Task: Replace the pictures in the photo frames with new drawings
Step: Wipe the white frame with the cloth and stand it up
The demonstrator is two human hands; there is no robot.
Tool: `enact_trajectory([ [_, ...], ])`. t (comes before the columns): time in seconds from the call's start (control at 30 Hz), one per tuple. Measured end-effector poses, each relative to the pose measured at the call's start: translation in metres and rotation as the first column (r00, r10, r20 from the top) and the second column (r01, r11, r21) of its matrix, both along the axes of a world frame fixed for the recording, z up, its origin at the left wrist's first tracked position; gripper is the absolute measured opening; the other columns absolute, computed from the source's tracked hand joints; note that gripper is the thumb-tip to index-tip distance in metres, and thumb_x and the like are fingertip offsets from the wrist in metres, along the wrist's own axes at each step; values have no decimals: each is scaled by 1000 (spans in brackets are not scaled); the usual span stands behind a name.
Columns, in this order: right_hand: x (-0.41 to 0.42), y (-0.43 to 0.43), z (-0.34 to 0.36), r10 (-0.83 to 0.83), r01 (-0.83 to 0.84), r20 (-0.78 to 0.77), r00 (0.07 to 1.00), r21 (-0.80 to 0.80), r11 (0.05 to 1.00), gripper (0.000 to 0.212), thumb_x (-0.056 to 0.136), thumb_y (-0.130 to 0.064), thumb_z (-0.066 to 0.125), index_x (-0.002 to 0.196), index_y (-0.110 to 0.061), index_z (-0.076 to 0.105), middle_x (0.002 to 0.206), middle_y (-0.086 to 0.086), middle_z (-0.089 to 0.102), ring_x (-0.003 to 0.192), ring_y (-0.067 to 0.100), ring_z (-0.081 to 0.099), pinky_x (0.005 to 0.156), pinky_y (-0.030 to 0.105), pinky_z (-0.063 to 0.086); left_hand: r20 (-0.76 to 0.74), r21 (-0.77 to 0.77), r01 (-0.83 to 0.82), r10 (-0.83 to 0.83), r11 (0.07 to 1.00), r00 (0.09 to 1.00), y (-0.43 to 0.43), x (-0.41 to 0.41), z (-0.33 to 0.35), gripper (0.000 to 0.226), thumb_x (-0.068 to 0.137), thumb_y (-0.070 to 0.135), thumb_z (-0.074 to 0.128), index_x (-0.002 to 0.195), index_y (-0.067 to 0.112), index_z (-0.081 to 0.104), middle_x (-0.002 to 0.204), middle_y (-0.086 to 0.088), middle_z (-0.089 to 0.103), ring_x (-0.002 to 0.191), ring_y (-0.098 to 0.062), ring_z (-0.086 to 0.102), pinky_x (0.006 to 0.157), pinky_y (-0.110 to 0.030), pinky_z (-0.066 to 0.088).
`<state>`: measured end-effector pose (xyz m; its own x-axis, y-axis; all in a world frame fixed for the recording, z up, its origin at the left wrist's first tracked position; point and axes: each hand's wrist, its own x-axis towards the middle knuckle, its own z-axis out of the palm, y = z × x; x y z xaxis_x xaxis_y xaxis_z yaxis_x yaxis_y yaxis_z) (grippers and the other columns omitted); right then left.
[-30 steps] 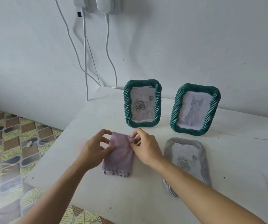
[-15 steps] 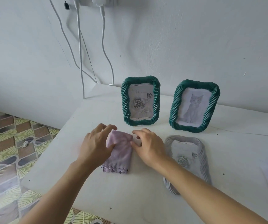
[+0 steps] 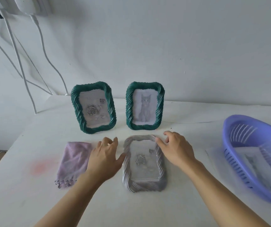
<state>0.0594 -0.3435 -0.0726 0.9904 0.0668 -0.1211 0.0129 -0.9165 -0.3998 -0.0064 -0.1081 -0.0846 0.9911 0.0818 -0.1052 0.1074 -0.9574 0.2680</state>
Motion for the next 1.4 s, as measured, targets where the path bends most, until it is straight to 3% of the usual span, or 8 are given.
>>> enact_trajectory([
  [0.17, -2, -4, -15, 16, -13, -72, 997, 48, 999, 48, 93, -61, 48, 95, -15, 62, 105, 4, 56, 102, 27, 58, 76, 33, 43, -30, 58, -41, 43, 997, 999, -20, -3, 0, 48, 97, 57, 43, 129, 25, 59, 133, -4, 45, 119, -29, 50, 95, -40, 43],
  [0.33, -5, 2, -19, 71, -63, -96, 993, 89, 994, 52, 90, -60, 55, 109, -12, 61, 111, 6, 55, 104, 27, 57, 82, 36, 48, -61, -175, -118, 109, 977, 992, -32, -7, -2, 37, 97, 41, 53, 123, 18, 64, 122, -8, 49, 116, -32, 51, 101, -42, 42],
  [0.47, -3, -4, -21, 10, 26, -134, 991, 265, 964, 49, 83, -53, 69, 110, -13, 60, 111, 7, 59, 100, 25, 60, 84, 34, 50, -41, -387, -196, 196, 901, 980, -38, -4, -1, 24, 91, 28, 67, 112, 17, 72, 104, -2, 64, 101, -17, 60, 83, -28, 42],
  [0.73, -21, -31, -5, -165, 166, -83, 983, 784, 598, 30, 94, -28, 65, 117, -25, 47, 96, 3, 66, 71, 14, 61, 58, 20, 47, -69, -889, -208, 329, 409, 942, -62, -6, 17, 33, 89, 4, 72, 111, 28, 72, 98, -2, 75, 77, -11, 68, 75, -34, 55],
  [0.83, -19, -44, -1, -200, 202, -120, 972, 863, 464, 20, 94, -26, 66, 112, -23, 58, 100, 1, 71, 89, 20, 68, 77, 31, 54, -60, -938, -161, 313, 308, 948, -72, -1, 25, 31, 91, 2, 69, 110, 26, 72, 98, -9, 73, 80, -17, 69, 80, -40, 58],
  [1.0, -9, -68, 13, -189, 289, -238, 953, 903, 319, 12, 94, -25, 64, 95, -14, 69, 96, 8, 74, 95, 29, 70, 86, 46, 53, -33, -954, -93, 206, 287, 978, -92, 17, 41, 19, 96, 9, 63, 111, 21, 64, 106, -17, 66, 84, -17, 68, 81, -39, 59],
  [1.2, 6, -88, 30, -271, 323, -247, 930, 903, 284, 24, 94, -37, 60, 90, -14, 55, 87, 9, 63, 82, 24, 61, 73, 38, 41, -29, -948, -59, 101, 314, 995, -119, 48, 47, 27, 97, 12, 63, 120, 25, 58, 112, -13, 61, 90, -22, 61, 90, -59, 52],
  [1.4, 33, -100, 42, -383, 304, -170, 908, 896, 324, 26, 93, -42, 55, 86, -17, 51, 87, 6, 58, 84, 23, 57, 75, 38, 41, 34, -939, 2, 86, 343, 996, -146, 79, 57, 31, 97, 12, 62, 124, 25, 52, 113, -9, 58, 83, -18, 59, 74, -35, 52],
])
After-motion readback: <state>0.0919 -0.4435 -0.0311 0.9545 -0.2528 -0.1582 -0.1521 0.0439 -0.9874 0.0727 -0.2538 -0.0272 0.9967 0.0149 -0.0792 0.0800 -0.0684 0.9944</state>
